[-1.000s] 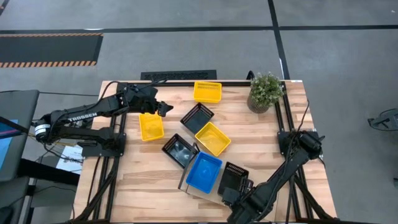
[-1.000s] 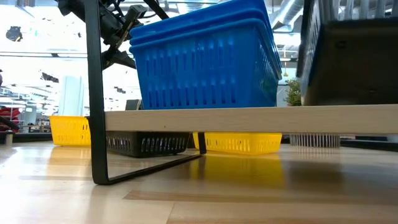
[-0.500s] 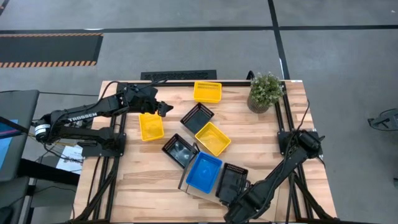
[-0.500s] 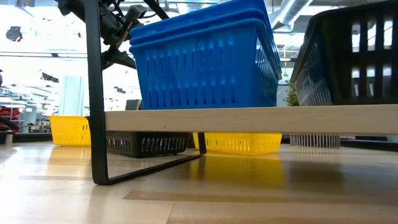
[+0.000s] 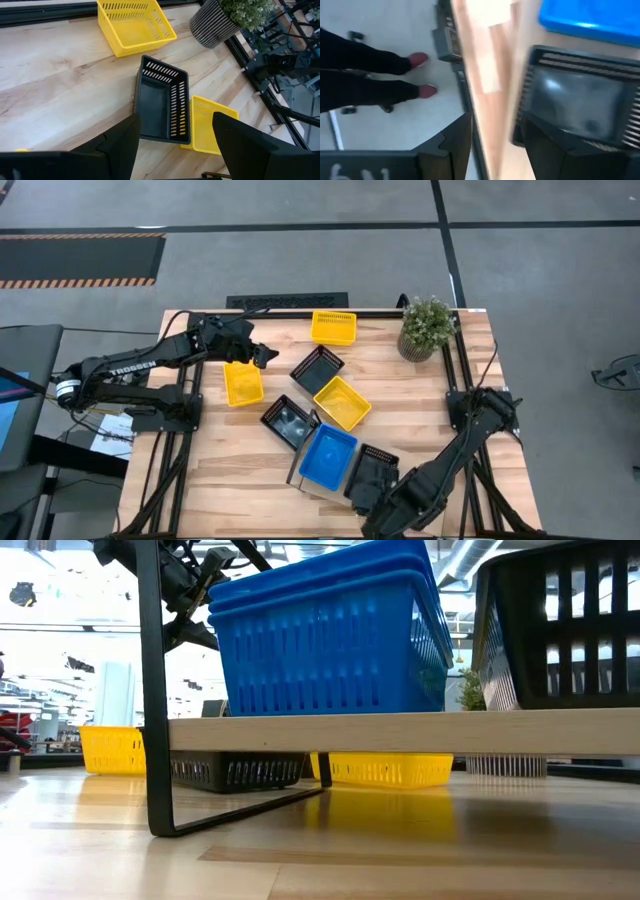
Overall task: Stack baskets on shelf by color
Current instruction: Put the bottom right yellow bin on the shelf
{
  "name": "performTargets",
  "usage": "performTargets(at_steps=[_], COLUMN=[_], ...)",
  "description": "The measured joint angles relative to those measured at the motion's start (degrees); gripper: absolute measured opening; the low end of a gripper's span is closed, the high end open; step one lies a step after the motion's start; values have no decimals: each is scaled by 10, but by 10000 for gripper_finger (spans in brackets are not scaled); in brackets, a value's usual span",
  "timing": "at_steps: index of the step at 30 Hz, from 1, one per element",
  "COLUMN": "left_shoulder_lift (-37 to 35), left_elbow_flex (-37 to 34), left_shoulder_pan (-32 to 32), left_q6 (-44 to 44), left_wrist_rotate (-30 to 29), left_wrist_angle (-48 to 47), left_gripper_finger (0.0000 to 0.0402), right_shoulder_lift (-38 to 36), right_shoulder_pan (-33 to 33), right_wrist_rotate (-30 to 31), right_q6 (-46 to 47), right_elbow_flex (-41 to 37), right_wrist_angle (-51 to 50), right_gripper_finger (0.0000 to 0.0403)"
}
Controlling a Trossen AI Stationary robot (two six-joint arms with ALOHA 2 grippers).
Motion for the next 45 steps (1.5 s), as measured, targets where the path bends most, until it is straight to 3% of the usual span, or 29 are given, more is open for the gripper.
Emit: performTargets(at_steps=[4,10,14,23,29,33,38,41,45], left_shoulder_lift=[0,0,0,0,0,0,0,0,0], left_elbow_flex=[0,0,0,0,0,0,0,0,0], left_shoulder_pan=[0,0,0,0,0,0,0,0,0], left_q6=[0,6,6,7,19,19,18,15,15], left_wrist_rotate=[13,35,45,55,55,53,49,43,35], left_wrist_angle=[0,0,0,-15,-28,-38,-38,-39,-40], left_gripper_finger=[238,238,238,238,238,238,238,238,238], right_shoulder_lift=[0,-4,-7,-18,-18,-26,-83,-146,-240], right_shoulder_pan=[-9,-38,-82,-216,-300,-341,-369,-367,-361], right_wrist_rotate=[3,79,125,142,142,135,133,124,75], right_q6=[-1,17,26,10,-123,-156,-181,-229,-373], right_elbow_flex=[52,124,128,128,119,72,-57,-170,-311], right_wrist_angle=[-95,-206,-207,-208,-207,-207,-195,-118,15], right_gripper_finger=[185,189,196,197,197,195,195,199,199])
